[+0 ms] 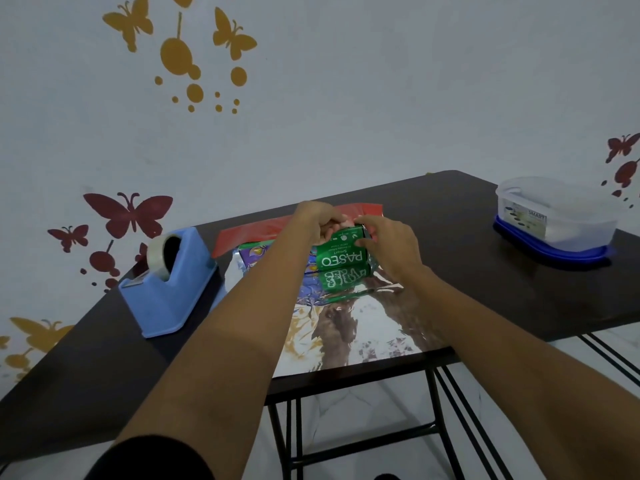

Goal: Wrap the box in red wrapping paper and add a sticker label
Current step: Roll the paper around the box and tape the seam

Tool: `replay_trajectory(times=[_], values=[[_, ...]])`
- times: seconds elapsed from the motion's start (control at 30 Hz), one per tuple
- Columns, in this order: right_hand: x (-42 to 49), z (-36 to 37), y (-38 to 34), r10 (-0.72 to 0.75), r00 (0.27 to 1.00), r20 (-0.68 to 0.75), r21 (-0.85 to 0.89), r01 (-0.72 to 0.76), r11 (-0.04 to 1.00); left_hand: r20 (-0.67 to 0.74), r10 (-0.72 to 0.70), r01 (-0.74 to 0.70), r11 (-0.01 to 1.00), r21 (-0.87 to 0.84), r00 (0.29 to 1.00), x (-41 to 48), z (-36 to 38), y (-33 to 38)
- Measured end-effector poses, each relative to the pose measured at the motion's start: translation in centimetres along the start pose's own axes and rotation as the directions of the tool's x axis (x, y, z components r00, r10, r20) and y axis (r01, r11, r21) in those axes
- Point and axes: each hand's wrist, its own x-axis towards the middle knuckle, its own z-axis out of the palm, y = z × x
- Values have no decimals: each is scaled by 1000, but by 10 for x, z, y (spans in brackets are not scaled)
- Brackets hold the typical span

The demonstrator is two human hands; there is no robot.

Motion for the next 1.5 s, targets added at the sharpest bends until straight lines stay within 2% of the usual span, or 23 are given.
replay_trajectory(times=[0.07, 0.2, 0.33, 0.5, 0.67, 0.83, 1.1, 1.5], values=[[0, 0, 0, -1, 1000, -1, -3, 1, 1000, -15, 5, -5, 1000, 25, 1000, 1, 0, -1], [0, 1, -1, 2, 1000, -2, 1, -2, 1000, -108, 96, -73, 977, 200, 990, 8, 1, -1], [-1, 1, -1, 1, 1000, -7, -9, -1, 1000, -52, 76, -57, 950, 306, 996, 9, 3, 5], [-2, -1, -3, -1, 1000, -12, -11, 0, 1000, 81, -33, 19, 986, 167, 996, 2, -5, 15], [-4, -2, -6, 0, 1000, -14, -2, 0, 1000, 109, -46, 23, 978, 209, 993, 4, -6, 8], [-3, 0, -4, 18, 1000, -15, 15, -18, 1000, 109, -26, 14, 994, 112, 994, 4, -7, 13], [-1, 2, -2, 24, 1000, -13, 20, -24, 1000, 58, 0, -16, 960, 281, 998, 10, -3, 10], [-1, 6, -2, 1, 999, -35, 11, 0, 1000, 59, -40, 13, 915, 403, 997, 17, 2, 12]])
